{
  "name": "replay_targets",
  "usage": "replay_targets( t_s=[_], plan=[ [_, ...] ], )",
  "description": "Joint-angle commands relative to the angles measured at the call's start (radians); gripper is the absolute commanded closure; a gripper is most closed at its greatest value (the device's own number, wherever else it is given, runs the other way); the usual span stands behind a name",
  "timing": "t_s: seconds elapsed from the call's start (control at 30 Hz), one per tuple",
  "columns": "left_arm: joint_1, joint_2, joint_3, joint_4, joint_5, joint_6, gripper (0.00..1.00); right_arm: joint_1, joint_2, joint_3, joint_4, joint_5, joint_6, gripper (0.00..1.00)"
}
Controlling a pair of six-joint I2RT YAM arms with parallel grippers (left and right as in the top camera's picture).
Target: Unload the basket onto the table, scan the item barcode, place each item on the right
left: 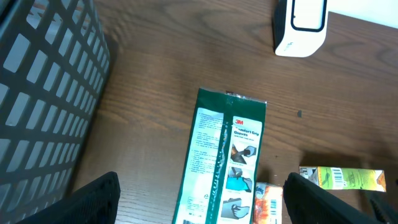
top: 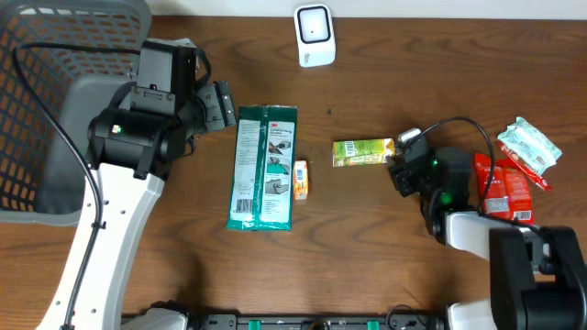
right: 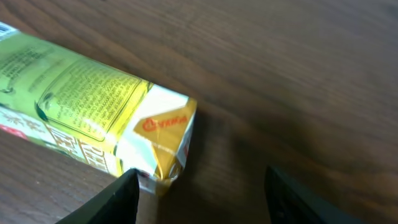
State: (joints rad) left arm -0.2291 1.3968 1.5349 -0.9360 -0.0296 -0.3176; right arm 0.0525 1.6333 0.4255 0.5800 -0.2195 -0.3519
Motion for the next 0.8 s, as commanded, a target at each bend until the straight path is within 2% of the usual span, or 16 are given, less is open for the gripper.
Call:
replay_targets(
  t_s=[0.0,0.23,0.53,0.63,0.77],
  plan=[
    [0.005,0.004,0.006,-0.002,-0.005,-0.002,0.16,-0.008,0.059,-0.002,0.051,0.002,-0.009,0.37],
    [0.005,0.004,0.006,-0.002,-0.005,-0.002,0.16,-0.036,0.142,0.001,0.272,0.002,0.001,0.38],
    [0.005,0.004,0.006,-0.002,-0.005,-0.002,0.15,-0.086,0.142,0.021,0.300,-0.100,0.034,0.35],
    [0.005,0.004,0.006,-0.002,-0.005,-0.002,0.16,-0.109,0.140,0.021,0.315,-0.113,0.085,0.31],
    [0.005,0.004,0.006,-0.002,-0.005,-0.002,0.15,-0.172,0.138,0.026,0.315,-0.343,0.140,0.34]
  ],
)
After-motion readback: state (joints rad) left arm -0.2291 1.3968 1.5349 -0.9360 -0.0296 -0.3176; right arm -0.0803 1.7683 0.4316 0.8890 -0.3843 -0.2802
